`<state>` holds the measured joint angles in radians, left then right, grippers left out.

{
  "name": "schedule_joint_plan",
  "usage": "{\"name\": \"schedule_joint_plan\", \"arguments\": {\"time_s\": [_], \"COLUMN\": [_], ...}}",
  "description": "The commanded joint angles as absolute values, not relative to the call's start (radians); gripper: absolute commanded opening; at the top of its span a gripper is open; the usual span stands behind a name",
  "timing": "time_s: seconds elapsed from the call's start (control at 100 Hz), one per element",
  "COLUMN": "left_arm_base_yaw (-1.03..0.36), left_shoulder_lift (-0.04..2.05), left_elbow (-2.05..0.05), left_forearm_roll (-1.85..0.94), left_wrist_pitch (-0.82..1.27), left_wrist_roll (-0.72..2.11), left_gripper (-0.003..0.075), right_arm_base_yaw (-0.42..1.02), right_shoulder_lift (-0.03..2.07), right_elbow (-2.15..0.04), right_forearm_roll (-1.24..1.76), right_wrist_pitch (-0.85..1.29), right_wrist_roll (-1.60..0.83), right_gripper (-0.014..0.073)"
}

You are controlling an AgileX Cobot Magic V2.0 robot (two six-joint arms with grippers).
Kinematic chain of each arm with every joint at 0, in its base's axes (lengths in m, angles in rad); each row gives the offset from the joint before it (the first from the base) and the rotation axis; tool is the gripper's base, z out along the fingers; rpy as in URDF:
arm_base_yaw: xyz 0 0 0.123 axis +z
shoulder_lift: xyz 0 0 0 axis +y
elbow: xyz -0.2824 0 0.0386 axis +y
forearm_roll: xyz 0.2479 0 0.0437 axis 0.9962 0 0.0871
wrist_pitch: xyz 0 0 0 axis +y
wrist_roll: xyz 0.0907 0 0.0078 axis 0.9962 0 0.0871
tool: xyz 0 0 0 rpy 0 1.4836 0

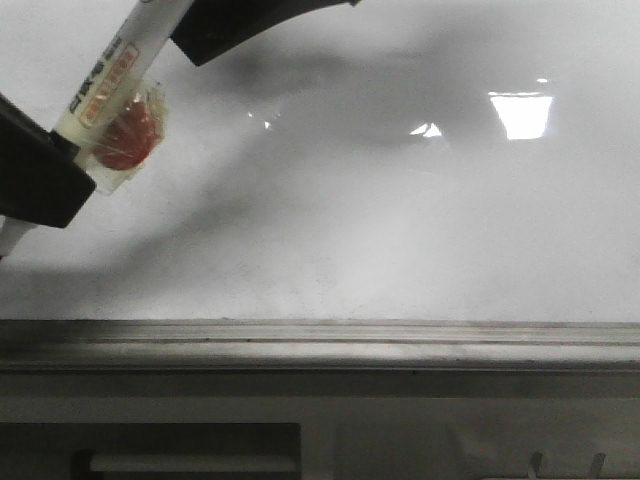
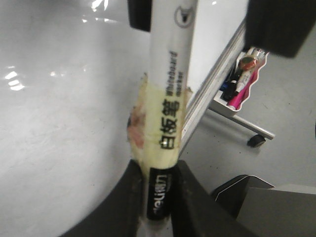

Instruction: Write number 6 on whiteboard

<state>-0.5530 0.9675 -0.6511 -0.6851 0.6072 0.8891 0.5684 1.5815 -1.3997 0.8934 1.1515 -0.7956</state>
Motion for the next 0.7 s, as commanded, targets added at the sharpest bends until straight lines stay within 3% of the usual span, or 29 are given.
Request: {"name": "schedule_joint_plan", "arguments": {"time_s": [0.0,0.28,0.39,0.56,0.69], "left_arm_base_yaw": [-0.562,-0.562,-0.562,-0.562,-0.562], "left_shoulder_lift": [0.961,0.969,0.969,0.969,0.969], "left_elbow": [-0.691,-0.691,-0.691,-0.691,-0.691], "left_forearm_roll": [-0.715,-0.715,-0.715,-0.717,-0.719], "left_wrist_pitch": [0.553,0.551,0.551,0.553,0.55], "left_wrist_roll": [0.878,0.88,0.88,0.88,0.88], "left_gripper": [-0.002,-0.002,-0.002,-0.002,-0.002], "right_arm_base_yaw": [0.569,0.57,0.57,0.57,0.57], "right_shoulder_lift": [1.551,1.557,1.557,1.557,1.557], "right_elbow": [-1.435,-1.435,-1.435,-1.435,-1.435], "right_forearm_roll": [0.936,0.939,0.941,0.941,0.941], "right_wrist_pitch": [1.147,1.124,1.117,1.115,1.113], "right_wrist_roll": [-0.803,-0.825,-0.835,-0.842,-0.843], "right_gripper": [0.0253,0.0209,0.0136,-0.0074,-0.0064]}}
